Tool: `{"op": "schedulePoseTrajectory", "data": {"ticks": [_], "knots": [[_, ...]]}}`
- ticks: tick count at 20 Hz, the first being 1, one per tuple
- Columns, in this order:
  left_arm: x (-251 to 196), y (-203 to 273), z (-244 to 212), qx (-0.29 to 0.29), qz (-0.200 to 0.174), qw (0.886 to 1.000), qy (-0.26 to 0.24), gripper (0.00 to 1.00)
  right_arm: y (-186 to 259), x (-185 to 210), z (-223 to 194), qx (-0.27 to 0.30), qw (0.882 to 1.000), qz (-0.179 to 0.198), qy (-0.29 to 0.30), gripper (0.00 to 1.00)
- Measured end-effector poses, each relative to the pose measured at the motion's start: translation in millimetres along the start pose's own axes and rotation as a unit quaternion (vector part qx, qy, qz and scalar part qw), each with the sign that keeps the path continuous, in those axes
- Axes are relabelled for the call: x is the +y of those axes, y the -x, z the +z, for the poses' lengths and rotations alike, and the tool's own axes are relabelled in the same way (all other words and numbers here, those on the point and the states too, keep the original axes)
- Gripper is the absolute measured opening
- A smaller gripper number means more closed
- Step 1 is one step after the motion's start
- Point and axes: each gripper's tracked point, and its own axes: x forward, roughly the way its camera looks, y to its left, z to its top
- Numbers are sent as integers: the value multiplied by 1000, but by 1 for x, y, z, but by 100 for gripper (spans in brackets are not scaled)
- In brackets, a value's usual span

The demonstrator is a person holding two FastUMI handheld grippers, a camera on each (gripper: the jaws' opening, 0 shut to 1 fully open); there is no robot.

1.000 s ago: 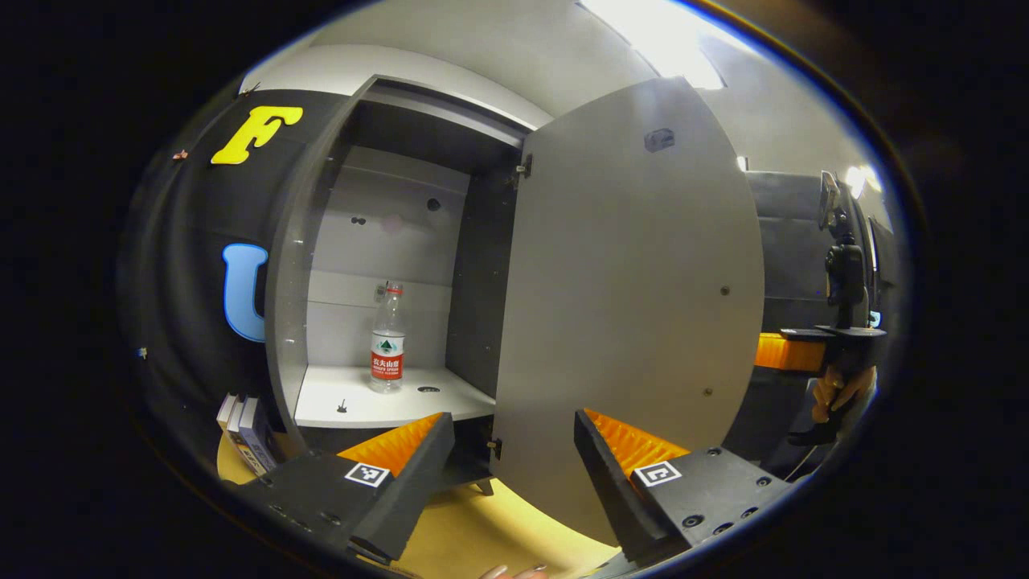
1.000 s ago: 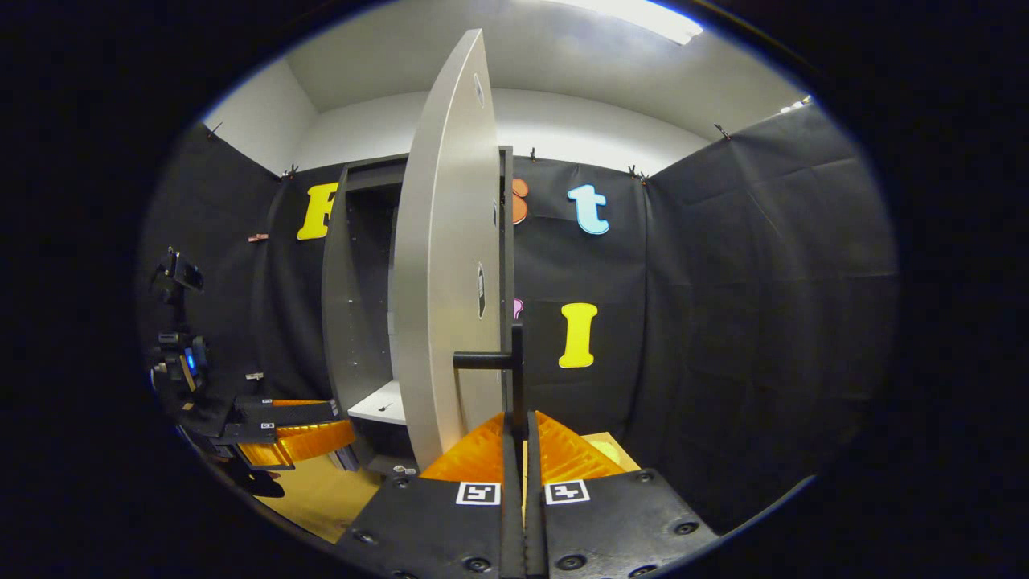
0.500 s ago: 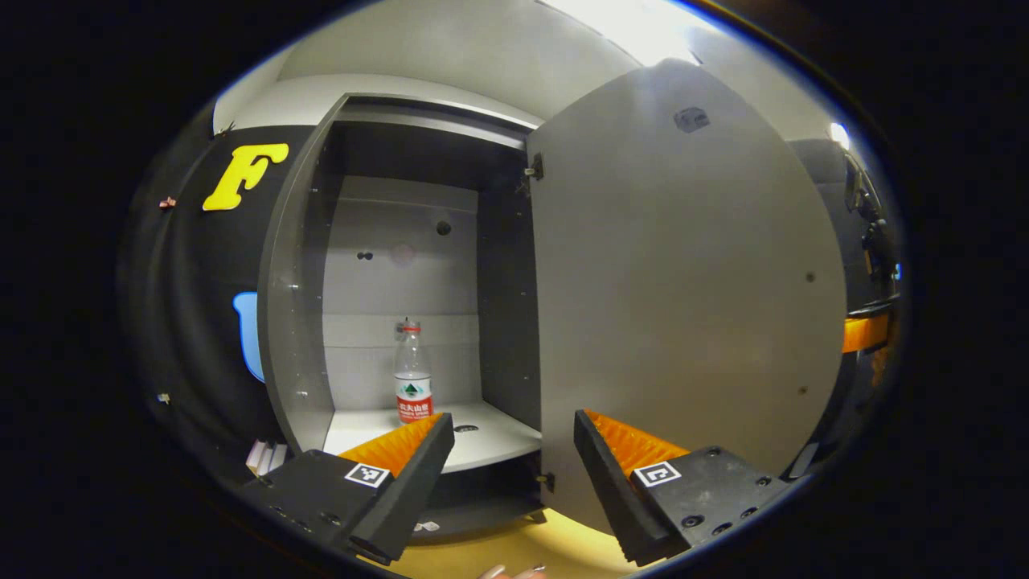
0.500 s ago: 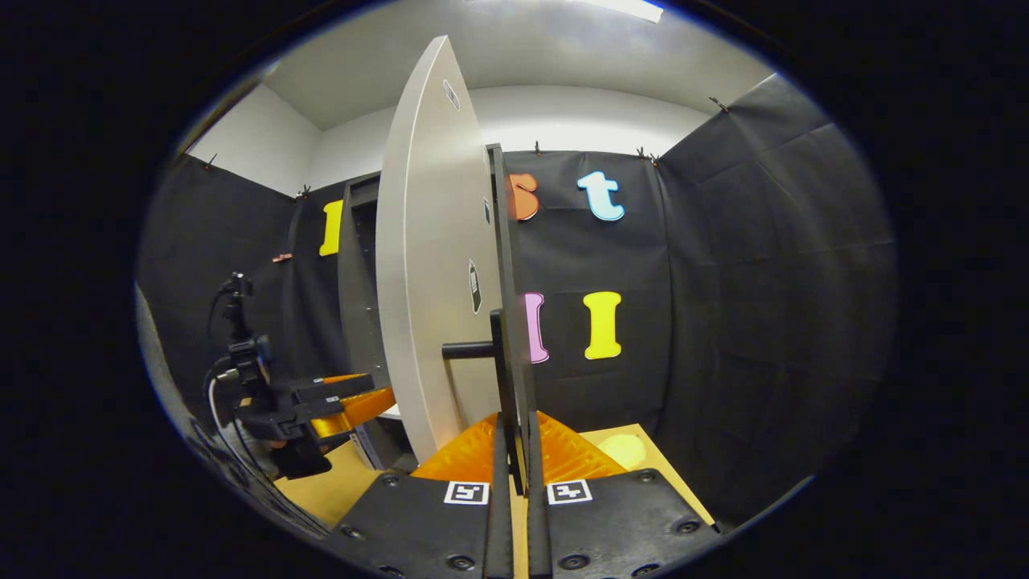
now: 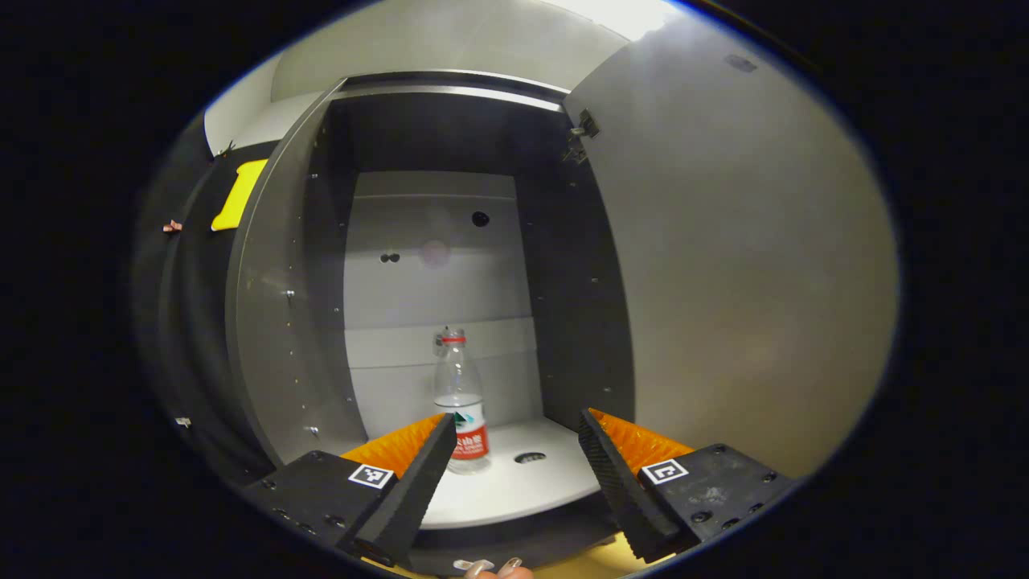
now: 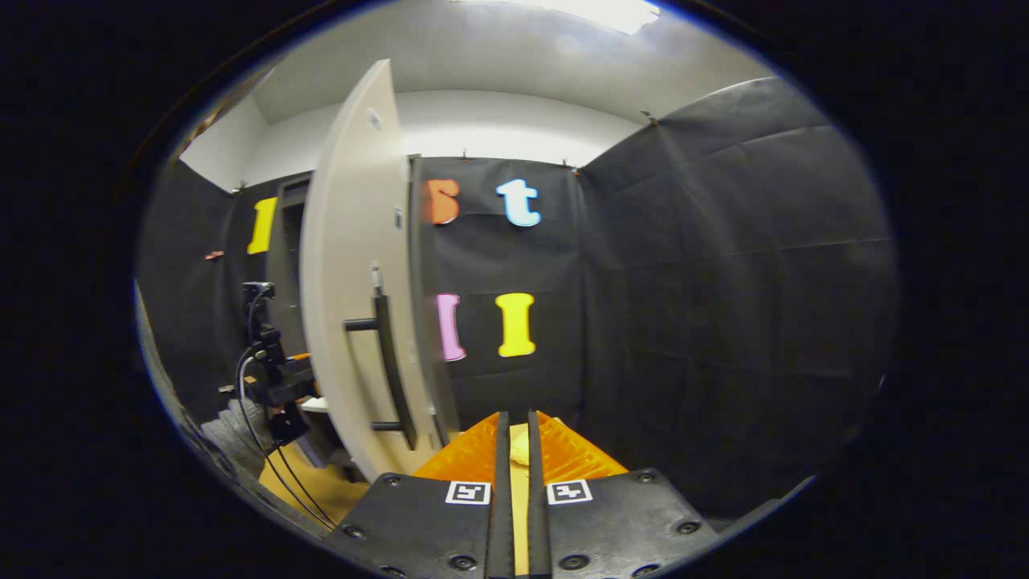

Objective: Open the cabinet door with the right hand, grasp the bottle in the cabinet with the left hand and place it on the coaster, then close the cabinet door with the right hand.

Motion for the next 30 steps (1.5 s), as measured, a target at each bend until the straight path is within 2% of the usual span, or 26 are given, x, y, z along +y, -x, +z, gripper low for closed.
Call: {"op": "schedulePoseTrajectory", "data": {"ticks": [1,6,8,9,15,16,17,22,23,25,26,27,30], "knots": [[3,-9,-1,-5,5,1000,0,96,0,-13,1,-1,1000,-26,0,16],[24,-62,-21,2,22,999,34,96,-22,-63,10,-40,992,-120,27,93],[28,-83,-30,6,20,999,41,99,-30,-70,18,-58,989,-134,37,100],[31,-92,-37,13,21,999,42,96,-33,-70,21,-66,988,-136,40,98],[46,-124,-64,29,40,998,43,96,-49,-72,16,-64,986,-140,62,98],[50,-129,-66,29,43,998,42,99,-54,-71,14,-61,986,-140,63,98],[52,-134,-67,30,47,998,41,96,-56,-70,13,-58,987,-138,62,98],[62,-157,-71,26,52,998,39,96,-67,-69,10,-55,988,-130,67,98],[61,-161,-70,23,51,998,39,99,-67,-69,9,-54,988,-128,68,98],[57,-167,-73,31,42,998,46,96,-66,-68,5,-50,988,-127,71,98],[54,-179,-75,31,37,998,51,77,-66,-68,4,-48,988,-127,75,98],[53,-161,-69,32,26,998,54,77,-65,-68,4,-47,988,-127,79,98],[42,-144,-52,23,10,998,49,76,-61,-65,3,-45,988,-124,81,98]]}}
